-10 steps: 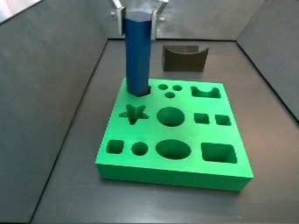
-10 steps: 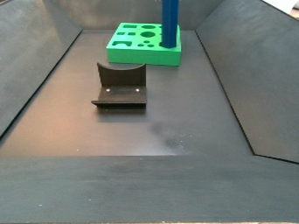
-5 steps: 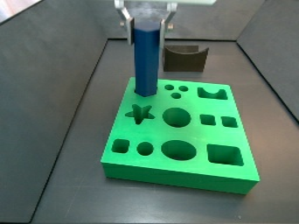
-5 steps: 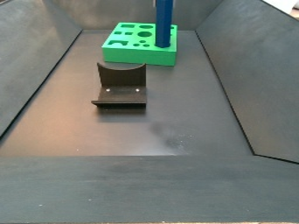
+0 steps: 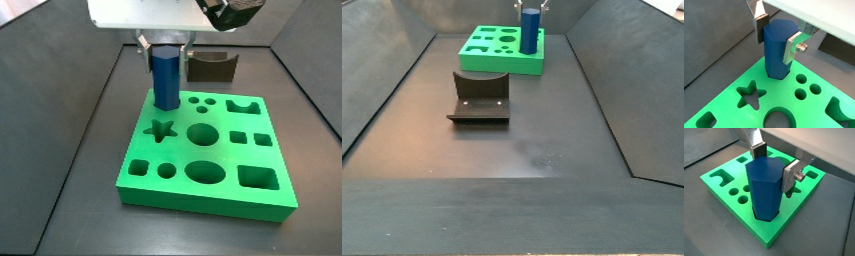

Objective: Pick up the hexagon object. Move up. Move to above the board. Insert the hexagon object.
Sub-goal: Insert the hexagon object.

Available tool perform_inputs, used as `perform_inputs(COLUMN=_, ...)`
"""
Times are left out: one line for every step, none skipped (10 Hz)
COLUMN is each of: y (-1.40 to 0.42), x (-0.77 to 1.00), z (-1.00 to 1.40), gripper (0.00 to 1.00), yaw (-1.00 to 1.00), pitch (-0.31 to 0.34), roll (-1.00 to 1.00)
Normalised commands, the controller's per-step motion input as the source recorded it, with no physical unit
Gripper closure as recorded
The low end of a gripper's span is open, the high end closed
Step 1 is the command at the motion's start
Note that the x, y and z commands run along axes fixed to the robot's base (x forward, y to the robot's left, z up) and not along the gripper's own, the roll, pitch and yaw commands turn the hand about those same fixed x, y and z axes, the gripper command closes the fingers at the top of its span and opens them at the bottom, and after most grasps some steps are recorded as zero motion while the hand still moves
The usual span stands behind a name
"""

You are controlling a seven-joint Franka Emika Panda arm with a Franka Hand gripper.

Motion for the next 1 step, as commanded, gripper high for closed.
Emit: perform_inputs(y=0.00, x=0.00, z=0.00, gripper=1.00, yaw=0.00, pitch=0.000, roll=0.00)
